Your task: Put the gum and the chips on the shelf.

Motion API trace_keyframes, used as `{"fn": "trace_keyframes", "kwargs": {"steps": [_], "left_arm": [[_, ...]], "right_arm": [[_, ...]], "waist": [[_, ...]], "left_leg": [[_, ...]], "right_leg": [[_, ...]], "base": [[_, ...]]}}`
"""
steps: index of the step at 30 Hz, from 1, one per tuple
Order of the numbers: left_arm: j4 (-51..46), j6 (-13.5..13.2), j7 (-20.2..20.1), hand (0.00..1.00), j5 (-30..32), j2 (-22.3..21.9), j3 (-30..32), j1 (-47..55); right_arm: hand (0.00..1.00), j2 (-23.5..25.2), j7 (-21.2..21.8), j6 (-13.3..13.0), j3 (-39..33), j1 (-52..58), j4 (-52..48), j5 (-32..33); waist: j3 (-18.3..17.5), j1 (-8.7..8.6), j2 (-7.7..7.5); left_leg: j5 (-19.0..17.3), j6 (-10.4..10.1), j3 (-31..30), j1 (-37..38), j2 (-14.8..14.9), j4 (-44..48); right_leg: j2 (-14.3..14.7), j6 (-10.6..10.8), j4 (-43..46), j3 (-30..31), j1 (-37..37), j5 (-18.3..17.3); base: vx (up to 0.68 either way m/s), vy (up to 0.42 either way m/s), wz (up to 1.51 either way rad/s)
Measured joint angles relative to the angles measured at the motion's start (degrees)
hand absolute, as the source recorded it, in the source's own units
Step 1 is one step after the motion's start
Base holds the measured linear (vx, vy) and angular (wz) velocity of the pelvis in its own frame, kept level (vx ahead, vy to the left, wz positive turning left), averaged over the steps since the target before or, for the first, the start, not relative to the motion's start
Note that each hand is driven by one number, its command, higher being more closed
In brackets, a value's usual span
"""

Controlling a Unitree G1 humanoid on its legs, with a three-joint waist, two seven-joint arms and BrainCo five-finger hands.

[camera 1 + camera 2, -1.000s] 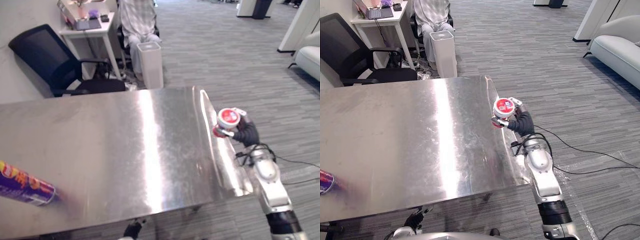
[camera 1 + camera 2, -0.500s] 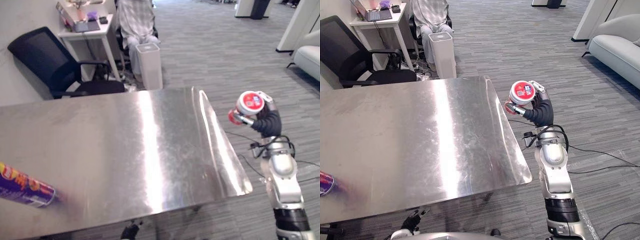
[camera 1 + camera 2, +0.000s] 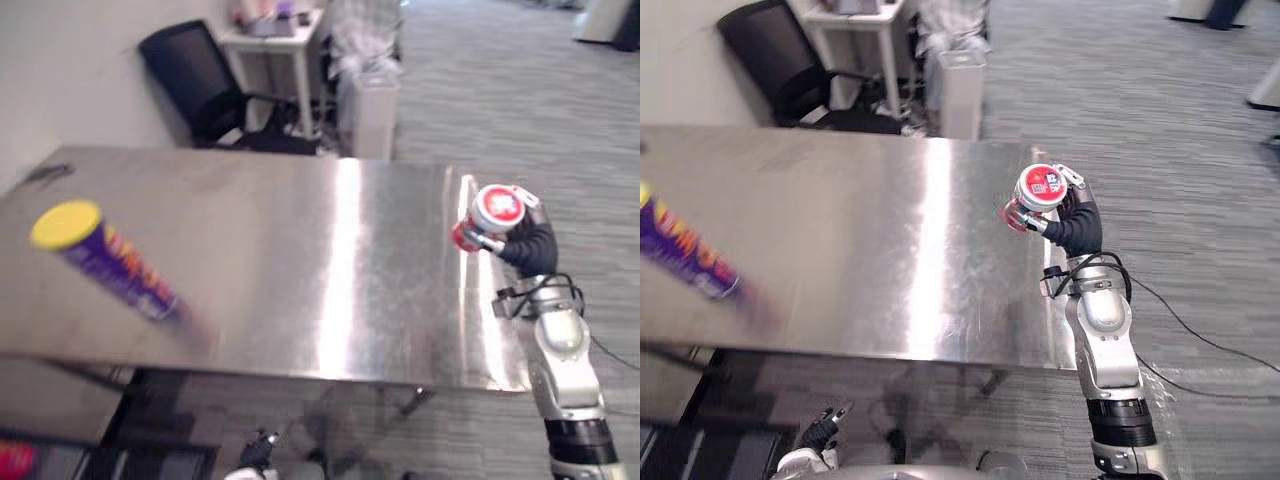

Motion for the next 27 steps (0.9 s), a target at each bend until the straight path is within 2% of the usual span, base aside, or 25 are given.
{"fn": "trace_keyframes", "kwargs": {"steps": [2, 3, 4, 5, 6, 7, 8, 10, 11, 12, 14, 15, 16, 18, 22, 24, 27], "left_arm": [[-0.25, 0.07, 0.04, 0.0, -0.17, 0.13, 0.16, 0.4], [-0.13, 0.08, 0.09, 0.0, -0.58, 0.17, 0.73, 0.4], [-0.16, 0.15, 0.08, 0.0, -0.59, 0.1, 1.69, 0.53], [-0.16, 0.21, 0.02, 0.0, -0.59, 0.07, 1.98, 0.96], [-0.44, 0.22, -0.02, 0.0, -0.55, 0.0, 2.21, 2.07], [-0.78, 0.2, -0.03, 0.0, -0.53, -0.02, 2.11, 2.29], [-1.24, 0.09, -0.08, 0.0, -0.48, 0.78, 2.68, 2.65], [-0.74, 0.92, -0.39, 0.0, -0.49, 1.37, 3.98, 3.16], [-0.24, 1.24, -0.76, 0.0, -0.49, 1.35, 5.15, 4.64], [0.43, 1.43, -1.11, 0.0, -0.48, 1.33, 5.3, 4.93], [0.45, 1.44, -1.49, 0.0, -0.39, 1.04, 5.3, 4.94], [0.46, 1.41, -1.76, 0.0, -0.38, 0.66, 5.9, 4.83], [0.52, 1.4, -1.85, 0.0, -0.35, 0.07, 7.33, 4.78], [0.97, 1.4, -1.85, 0.0, -0.06, 0.11, 8.63, 4.57], [2.59, 1.55, -1.7, 0.0, 0.79, 0.23, 9.5, 4.78], [2.56, 1.54, -1.66, 0.0, 1.45, 0.3, 9.5, 4.8], [2.42, 1.34, -1.58, 0.0, 2.34, 1.53, 9.39, 3.68]], "right_arm": [[1.0, -0.07, -0.21, 0.02, -0.19, -0.15, -0.2, 0.84], [1.0, -0.27, -0.28, -0.01, -1.71, -0.38, -1.01, 0.85], [1.0, -0.25, -0.74, -0.08, -4.35, -1.06, -1.17, 0.86], [1.0, -0.28, -1.15, -0.07, -5.36, -1.28, -1.14, 0.86], [1.0, -0.42, -2.19, -0.13, -7.03, -1.4, -1.29, 0.86], [1.0, -0.42, -2.65, -0.16, -8.06, -1.29, -1.27, 0.86], [1.0, -0.25, -2.93, -0.13, -9.85, -1.03, -1.17, 0.85], [1.0, 0.22, -2.88, -0.06, -11.73, -1.83, -1.19, 0.85], [1.0, 0.22, -3.03, -0.1, -12.75, -1.59, -1.35, 0.86], [1.0, 0.19, -3.28, -0.12, -15.14, -0.8, -1.43, 0.86], [1.0, -0.12, -4.42, -0.11, -18.93, 0.53, -1.45, 0.85], [1.0, -0.34, -4.75, -0.11, -21.03, 0.68, -1.46, 0.85], [1.0, -0.38, -5.2, -0.1, -22.27, 0.66, -1.45, 0.81], [1.0, -0.29, -5.54, -0.02, -23.13, 1.09, -1.43, 0.79], [1.0, 0.19, -5.69, 0.01, -23.2, 0.77, -1.43, 0.59], [1.0, 0.71, -5.85, 0.01, -23.19, 0.76, -1.38, 0.24], [1.0, 1.53, -6.87, 0.14, -22.98, 0.81, -0.89, -1.61]], "waist": [[0.4, 0.38, 0.43], [0.63, 0.17, 0.18], [0.86, 0.14, 1.1], [0.77, 0.19, 1.82], [0.62, -0.02, 2.96], [0.66, -0.34, 2.74], [0.0, -0.34, 1.1], [0.08, 0.45, 0.06], [0.06, 0.09, 0.04], [-0.04, -0.33, 0.1], [-1.04, -1.43, 0.85], [-1.49, -2.21, 1.51], [-1.99, -2.7, 2.22], [-2.14, -3.07, 2.38], [-2.18, -2.83, 2.06], [-2.15, -2.77, 2.03], [-1.72, -2.74, 1.06]], "left_leg": [[-0.08, 0.9, 2.95, -1.01, 1.27, -3.12], [-0.04, 3.57, 9.24, -2.5, 3.43, -1.29], [-0.49, 5.38, 16.3, -4.81, 6.93, 6.46], [0.02, 6.98, 19.01, -4.85, 8.5, 10.51], [0.87, 6.64, 22.13, -5.11, 9.6, 12.43], [1.99, 6.23, 21.96, -5.65, 8.82, 11.5], [6.04, 5.54, 19.69, -4.61, 6.26, 4.3], [0.39, 7.23, 24.02, -4.54, 8.55, 12.74], [-2.88, 6.11, 26.41, -2.54, 11.31, 18.4], [-4.07, 4.71, 27.84, 0.02, 13.47, 20.06], [-4.2, 4.06, 28.26, 2.14, 15.12, 19.26], [-3.95, 2.18, 28.29, 3.29, 15.17, 15.38], [-4.52, 0.73, 29.35, 3.41, 13.64, 10.79], [-4.39, -0.08, 30.45, 2.87, 12.01, 7.7], [-4.52, 0.17, 32.51, 2.36, 8.71, 4.96], [-4.96, 0.88, 33.09, 2.49, 8.51, 5.01], [-5.67, 2.0, 33.17, 2.57, 7.93, 5.71]], "right_leg": [[0.01, -0.57, 0.12, -3.75, -0.06, -0.17], [-1.21, -1.75, -0.81, -7.32, -0.01, -0.07], [-2.17, -2.28, 1.08, -10.81, -0.32, -0.48], [-2.59, -2.13, 2.71, -12.22, -0.29, -1.1], [-2.87, -1.85, 6.48, -14.79, -0.35, -2.92], [-3.07, -2.09, 6.59, -15.19, -0.35, -3.69], [-4.69, -3.43, 4.52, -17.4, -0.77, -3.98], [-5.28, -3.47, 3.15, -22.0, -0.5, -2.03], [-5.66, -3.21, 3.37, -24.83, 0.38, -1.48], [-6.27, -2.97, 3.38, -27.73, 1.2, -1.33], [-7.68, -2.24, 3.35, -32.64, 1.59, -0.82], [-8.71, -2.01, 3.24, -35.14, 1.33, -0.47], [-9.56, -1.93, 2.74, -37.05, 0.7, 0.9], [-9.95, -1.6, 0.59, -39.41, 0.71, 3.38], [-10.19, -1.07, -4.37, -39.47, 1.03, 10.67], [-10.32, -0.96, -4.77, -38.58, 0.93, 11.86], [-10.98, -0.46, -4.81, -37.27, 0.89, 12.99]], "base": [[-0.21, -0.11, 1.07], [-0.13, -0.071, 1.32], [-0.1, -0.043, 1.28], [-0.05, -0.041, 1.25], [-0.03, -0.058, 1.1], [-0.15, -0.1, 1.46], [-0.16, -0.082, 1.3], [-0.14, -0.064, 0.99], [-0.12, -0.04, 1.06], [-0.12, -0.002, 1.19], [-0.13, 0.115, 1.43], [-0.14, 0.246, 1.6], [-0.11, 0.256, 1.16], [-0.08, 0.268, 0.78], [-0.04, 0.259, 0.37], [-0.03, 0.186, -0.04], [-0.04, 0.137, -0.04]]}}
